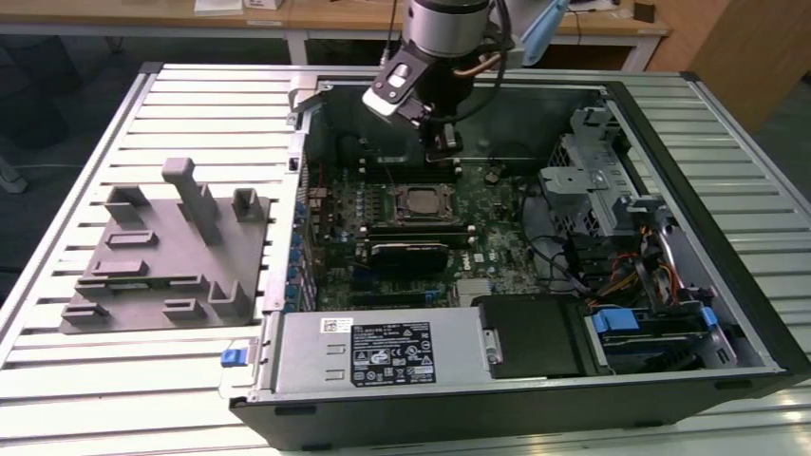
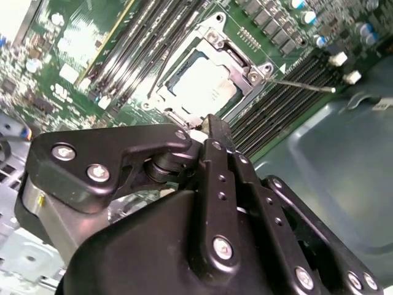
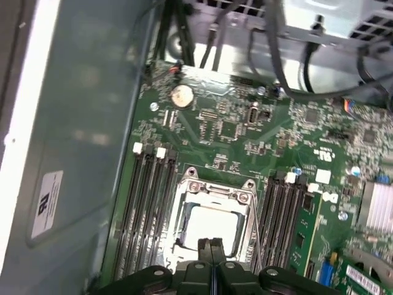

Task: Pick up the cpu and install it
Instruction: 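Install the first cpu locking lever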

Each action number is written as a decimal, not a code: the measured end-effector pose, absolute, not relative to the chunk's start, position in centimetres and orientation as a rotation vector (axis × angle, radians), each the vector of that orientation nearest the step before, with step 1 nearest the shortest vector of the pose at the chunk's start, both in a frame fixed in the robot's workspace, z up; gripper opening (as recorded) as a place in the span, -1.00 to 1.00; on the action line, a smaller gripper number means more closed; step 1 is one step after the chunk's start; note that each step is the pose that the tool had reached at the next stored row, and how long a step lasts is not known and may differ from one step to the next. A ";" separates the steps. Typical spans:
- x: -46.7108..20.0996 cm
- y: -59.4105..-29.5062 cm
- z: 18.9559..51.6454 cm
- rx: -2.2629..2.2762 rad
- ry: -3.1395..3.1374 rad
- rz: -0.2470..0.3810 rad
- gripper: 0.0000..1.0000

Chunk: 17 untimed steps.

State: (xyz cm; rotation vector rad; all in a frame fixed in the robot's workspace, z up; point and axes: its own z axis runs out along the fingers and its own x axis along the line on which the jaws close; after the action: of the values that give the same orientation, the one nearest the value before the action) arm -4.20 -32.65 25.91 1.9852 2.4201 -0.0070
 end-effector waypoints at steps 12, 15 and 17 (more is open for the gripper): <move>-4.2 -32.7 25.8 1.728 2.609 -0.005 -0.79; -4.2 -32.7 25.8 1.657 2.655 -0.005 -0.79; -4.2 -32.7 25.8 1.609 2.684 -0.004 -0.79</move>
State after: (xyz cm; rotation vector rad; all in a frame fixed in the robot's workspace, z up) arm -4.20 -32.65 25.78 1.6086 2.6844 -0.0044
